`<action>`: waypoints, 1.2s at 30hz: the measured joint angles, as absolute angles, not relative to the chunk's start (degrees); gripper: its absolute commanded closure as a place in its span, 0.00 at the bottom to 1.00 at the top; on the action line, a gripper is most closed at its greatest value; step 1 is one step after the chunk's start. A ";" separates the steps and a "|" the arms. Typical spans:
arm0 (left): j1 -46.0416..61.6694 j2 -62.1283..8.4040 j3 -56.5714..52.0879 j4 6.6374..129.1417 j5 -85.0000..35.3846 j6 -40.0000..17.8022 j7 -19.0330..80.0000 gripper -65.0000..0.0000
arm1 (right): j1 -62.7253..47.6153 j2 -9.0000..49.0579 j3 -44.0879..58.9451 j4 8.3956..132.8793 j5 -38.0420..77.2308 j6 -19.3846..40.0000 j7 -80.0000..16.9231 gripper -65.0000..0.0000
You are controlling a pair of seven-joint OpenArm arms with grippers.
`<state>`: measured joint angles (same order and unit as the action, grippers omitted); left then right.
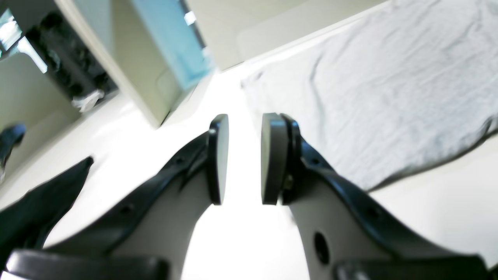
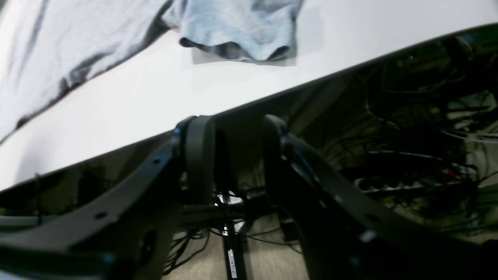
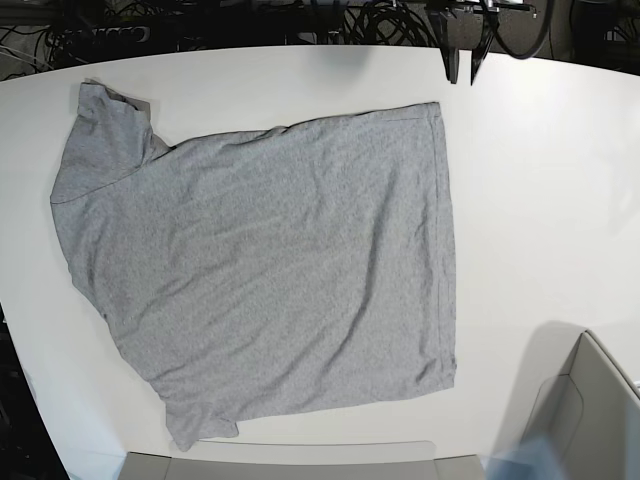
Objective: Fold the T-shirt properly
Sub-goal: 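Move both grippers down to the two corners at the shirt's collar edge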
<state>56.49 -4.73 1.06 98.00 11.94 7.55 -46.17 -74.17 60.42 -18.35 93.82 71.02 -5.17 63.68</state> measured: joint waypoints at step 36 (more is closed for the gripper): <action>45.89 -8.69 7.40 98.08 11.77 7.49 -28.91 0.76 | -38.74 50.26 -18.00 82.37 83.70 -4.01 35.20 0.67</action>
<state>45.89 -8.69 7.40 98.08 11.77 7.49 -28.91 -38.74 50.26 -18.00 82.37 83.70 -4.01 35.20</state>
